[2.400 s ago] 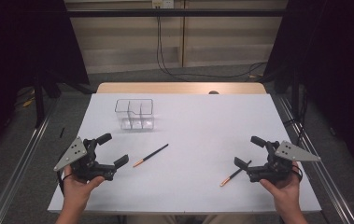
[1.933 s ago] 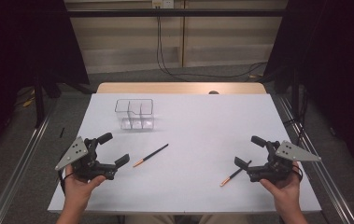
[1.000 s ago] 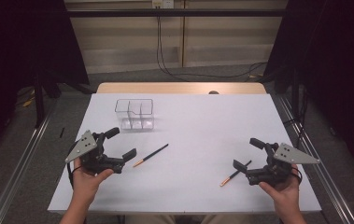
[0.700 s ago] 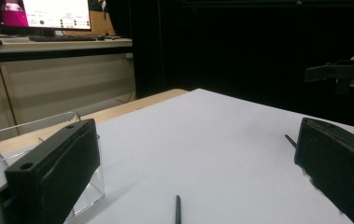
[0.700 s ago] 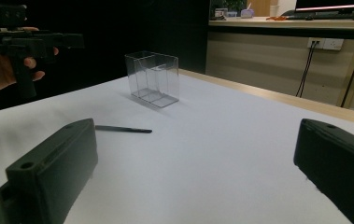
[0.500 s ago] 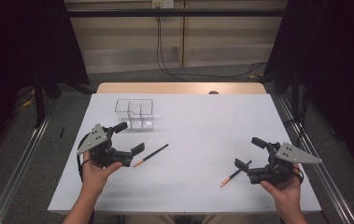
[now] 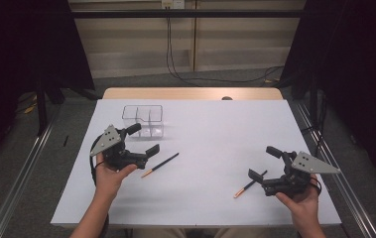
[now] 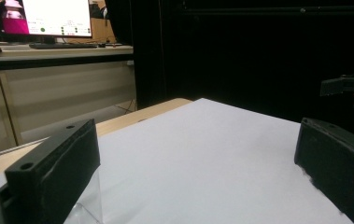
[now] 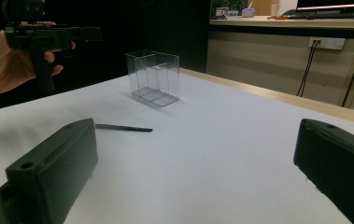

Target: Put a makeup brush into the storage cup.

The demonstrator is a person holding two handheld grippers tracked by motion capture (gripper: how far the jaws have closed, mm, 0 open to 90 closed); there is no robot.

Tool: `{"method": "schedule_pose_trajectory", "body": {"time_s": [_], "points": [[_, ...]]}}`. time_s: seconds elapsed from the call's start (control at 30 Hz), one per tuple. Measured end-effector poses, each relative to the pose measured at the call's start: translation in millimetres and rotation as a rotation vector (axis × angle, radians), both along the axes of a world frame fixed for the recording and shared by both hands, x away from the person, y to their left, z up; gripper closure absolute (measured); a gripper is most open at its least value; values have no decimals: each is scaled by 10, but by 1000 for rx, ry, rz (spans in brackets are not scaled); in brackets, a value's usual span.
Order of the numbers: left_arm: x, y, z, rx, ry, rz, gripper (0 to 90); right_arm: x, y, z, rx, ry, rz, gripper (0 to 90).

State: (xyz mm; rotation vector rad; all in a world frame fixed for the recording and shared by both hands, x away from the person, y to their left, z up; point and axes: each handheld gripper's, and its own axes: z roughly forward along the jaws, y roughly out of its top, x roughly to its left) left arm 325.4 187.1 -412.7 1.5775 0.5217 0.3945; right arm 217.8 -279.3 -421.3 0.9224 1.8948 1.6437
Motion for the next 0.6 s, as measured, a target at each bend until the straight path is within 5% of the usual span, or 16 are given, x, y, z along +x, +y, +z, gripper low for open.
{"method": "schedule_pose_trajectory", "body": {"time_s": [0.6], "points": [[81, -130, -34, 57, 13, -9, 0, -20, -6, -2, -7, -2, -2, 0]]}}
